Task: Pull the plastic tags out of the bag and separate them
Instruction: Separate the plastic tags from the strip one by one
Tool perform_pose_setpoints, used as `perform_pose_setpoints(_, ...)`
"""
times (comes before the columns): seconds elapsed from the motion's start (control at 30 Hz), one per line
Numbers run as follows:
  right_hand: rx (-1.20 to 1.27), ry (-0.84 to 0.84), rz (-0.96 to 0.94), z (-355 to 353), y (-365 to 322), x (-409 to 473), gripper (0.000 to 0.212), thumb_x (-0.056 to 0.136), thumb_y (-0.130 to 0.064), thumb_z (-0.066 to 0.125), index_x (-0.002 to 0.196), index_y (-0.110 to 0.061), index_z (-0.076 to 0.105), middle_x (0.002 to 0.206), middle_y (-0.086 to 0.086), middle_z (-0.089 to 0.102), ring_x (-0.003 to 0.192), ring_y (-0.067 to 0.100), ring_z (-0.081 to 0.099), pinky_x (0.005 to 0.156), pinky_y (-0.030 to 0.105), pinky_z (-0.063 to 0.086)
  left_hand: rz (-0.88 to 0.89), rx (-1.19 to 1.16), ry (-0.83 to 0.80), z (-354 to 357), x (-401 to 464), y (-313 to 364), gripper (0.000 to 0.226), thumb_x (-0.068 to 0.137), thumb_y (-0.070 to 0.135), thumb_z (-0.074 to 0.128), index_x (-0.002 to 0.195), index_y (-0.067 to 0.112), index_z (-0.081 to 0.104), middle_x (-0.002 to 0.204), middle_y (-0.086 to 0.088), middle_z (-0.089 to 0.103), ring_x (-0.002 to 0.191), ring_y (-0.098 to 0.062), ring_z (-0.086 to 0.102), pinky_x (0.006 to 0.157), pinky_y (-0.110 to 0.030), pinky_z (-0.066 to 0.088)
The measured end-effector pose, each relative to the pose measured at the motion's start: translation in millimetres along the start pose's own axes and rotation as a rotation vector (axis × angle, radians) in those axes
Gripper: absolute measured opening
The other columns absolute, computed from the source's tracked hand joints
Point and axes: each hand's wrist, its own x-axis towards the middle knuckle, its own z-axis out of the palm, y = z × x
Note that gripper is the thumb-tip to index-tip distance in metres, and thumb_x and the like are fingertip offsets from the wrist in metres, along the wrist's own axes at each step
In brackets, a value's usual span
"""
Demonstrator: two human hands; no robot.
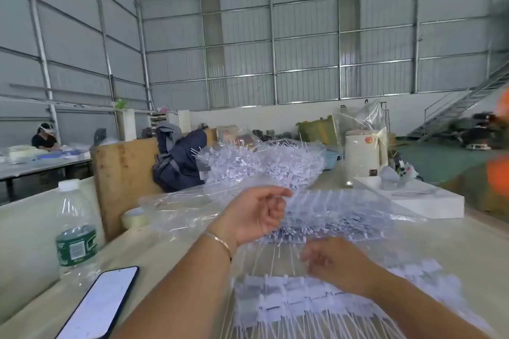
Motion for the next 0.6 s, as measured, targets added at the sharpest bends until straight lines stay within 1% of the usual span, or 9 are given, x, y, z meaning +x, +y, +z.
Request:
perform_pose_setpoints(0.07,0.051,-0.109,0.004,8,6,3,0.025,0.082,-0.038,0.071,0.098,-0.019,0.069,0.085,-0.012,0.062,0.08,0.001,0.058,0.074,0.015,0.042,-0.012,0.312,0.07,3,1,-25,0.018,0.089,0.013,0.059,0.077,0.012,0.072,0.056,0.0,0.058,0.046,-0.008,0.05,0.044,-0.016,0.037)
perform_pose_setpoints(0.13,0.091,-0.12,-0.003,11,12,4,0.036,0.074,-0.047,0.077,0.097,-0.019,0.069,0.09,-0.009,0.065,0.082,0.002,0.058,0.074,0.017,0.043,0.002,0.52,0.111,-4,-2,-66,0.023,0.09,0.012,0.059,0.071,0.016,0.072,0.055,0.0,0.059,0.046,-0.009,0.049,0.047,-0.019,0.035)
perform_pose_setpoints(0.23,0.075,-0.156,-0.047,12,22,2,0.042,0.066,-0.052,0.08,0.1,-0.029,0.069,0.101,-0.015,0.062,0.094,-0.001,0.053,0.085,0.019,0.041,0.033,0.57,0.216,-16,-4,-87,0.035,0.091,0.005,0.057,0.062,0.017,0.07,0.053,-0.003,0.06,0.042,-0.01,0.047,0.045,-0.02,0.034)
perform_pose_setpoints(0.3,0.03,-0.136,-0.099,16,25,-1,0.035,0.07,-0.049,0.079,0.099,-0.032,0.07,0.1,-0.017,0.061,0.099,0.0,0.051,0.089,0.022,0.042,0.067,0.582,0.253,-23,-7,-84,0.029,0.092,0.005,0.056,0.069,0.015,0.072,0.055,-0.004,0.062,0.044,-0.011,0.049,0.045,-0.019,0.034)
perform_pose_setpoints(0.37,0.031,-0.041,-0.141,20,26,-3,0.015,0.077,-0.037,0.076,0.089,-0.029,0.074,0.092,-0.015,0.062,0.094,0.002,0.053,0.085,0.022,0.043,0.128,0.649,0.241,-28,-10,-83,0.023,0.092,0.007,0.056,0.076,0.01,0.073,0.058,-0.003,0.064,0.049,-0.012,0.051,0.048,-0.018,0.036)
perform_pose_setpoints(0.4,0.03,0.004,-0.148,20,25,-4,0.008,0.079,-0.032,0.074,0.085,-0.026,0.074,0.089,-0.014,0.062,0.09,0.002,0.054,0.081,0.018,0.043,0.153,0.686,0.232,-30,-12,-84,0.02,0.091,0.008,0.058,0.078,0.008,0.072,0.059,-0.002,0.065,0.05,-0.012,0.053,0.049,-0.017,0.037)
perform_pose_setpoints(0.47,0.003,0.041,-0.132,18,24,-6,0.008,0.081,-0.028,0.071,0.08,-0.019,0.072,0.087,-0.011,0.062,0.085,0.0,0.054,0.075,0.01,0.039,0.152,0.779,0.211,-35,-12,-86,0.017,0.09,0.009,0.06,0.077,0.01,0.072,0.061,0.0,0.067,0.052,-0.01,0.055,0.052,-0.017,0.04)
perform_pose_setpoints(0.5,-0.016,0.04,-0.123,16,25,-7,0.01,0.082,-0.026,0.07,0.079,-0.017,0.069,0.088,-0.009,0.062,0.083,0.001,0.053,0.073,0.01,0.037,0.14,0.819,0.195,-37,-12,-87,0.018,0.09,0.011,0.061,0.075,0.013,0.072,0.061,0.0,0.068,0.053,-0.01,0.056,0.054,-0.018,0.042)
perform_pose_setpoints(0.6,-0.057,-0.034,-0.116,11,27,-9,0.015,0.081,-0.031,0.068,0.082,-0.017,0.064,0.095,-0.006,0.062,0.089,0.005,0.053,0.08,0.019,0.042,0.111,0.87,0.165,-43,-10,-89,0.025,0.089,0.012,0.063,0.067,0.022,0.071,0.061,-0.001,0.069,0.051,-0.009,0.056,0.056,-0.018,0.043)
